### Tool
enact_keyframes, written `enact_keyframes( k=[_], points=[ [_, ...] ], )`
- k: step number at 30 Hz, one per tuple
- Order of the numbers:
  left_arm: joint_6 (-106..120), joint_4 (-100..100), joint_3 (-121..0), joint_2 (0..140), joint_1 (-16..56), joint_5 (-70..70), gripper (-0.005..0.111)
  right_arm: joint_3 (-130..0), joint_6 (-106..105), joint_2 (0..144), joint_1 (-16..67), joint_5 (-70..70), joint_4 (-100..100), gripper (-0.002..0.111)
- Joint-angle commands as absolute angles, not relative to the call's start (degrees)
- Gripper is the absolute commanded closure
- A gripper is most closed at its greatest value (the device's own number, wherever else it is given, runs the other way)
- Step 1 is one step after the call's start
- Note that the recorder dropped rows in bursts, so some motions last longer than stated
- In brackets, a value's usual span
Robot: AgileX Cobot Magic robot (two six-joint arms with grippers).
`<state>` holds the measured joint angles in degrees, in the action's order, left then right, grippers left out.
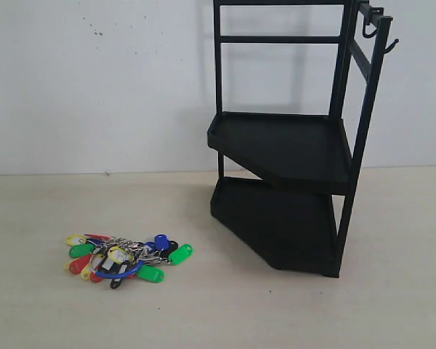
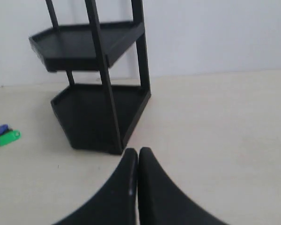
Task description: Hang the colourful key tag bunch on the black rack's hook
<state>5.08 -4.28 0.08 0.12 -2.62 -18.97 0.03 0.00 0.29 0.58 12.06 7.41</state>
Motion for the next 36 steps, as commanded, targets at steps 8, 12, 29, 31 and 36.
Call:
enact_keyframes(
  k=[8,12,29,31,36],
  points=[
    [4.48,-4.80,0.00,0.00,-2.83,-18.09,0.102,-0.07,2.88,0.00,0.70,-20.12,8.57,0.108],
    [4.48,-4.80,0.00,0.00,-2.83,-18.09,0.102,-8.85,-4.69,0.46,0.70,-6.78,8.43,0.108],
    [4.48,-4.80,0.00,0.00,-2.83,-18.09,0.102,-22.26,-7.09,12.67,0.70,4.24,8.43,0.108],
    [4.48,-4.80,0.00,0.00,-2.83,-18.09,0.102,-22.26,-6.91,12.81,0.70,5.19,8.55,0.108],
    [4.48,-4.80,0.00,0.00,-2.83,-18.09,0.102,-22.65,-4.53,16.09,0.70,5.63,8.78,0.108]
  ],
)
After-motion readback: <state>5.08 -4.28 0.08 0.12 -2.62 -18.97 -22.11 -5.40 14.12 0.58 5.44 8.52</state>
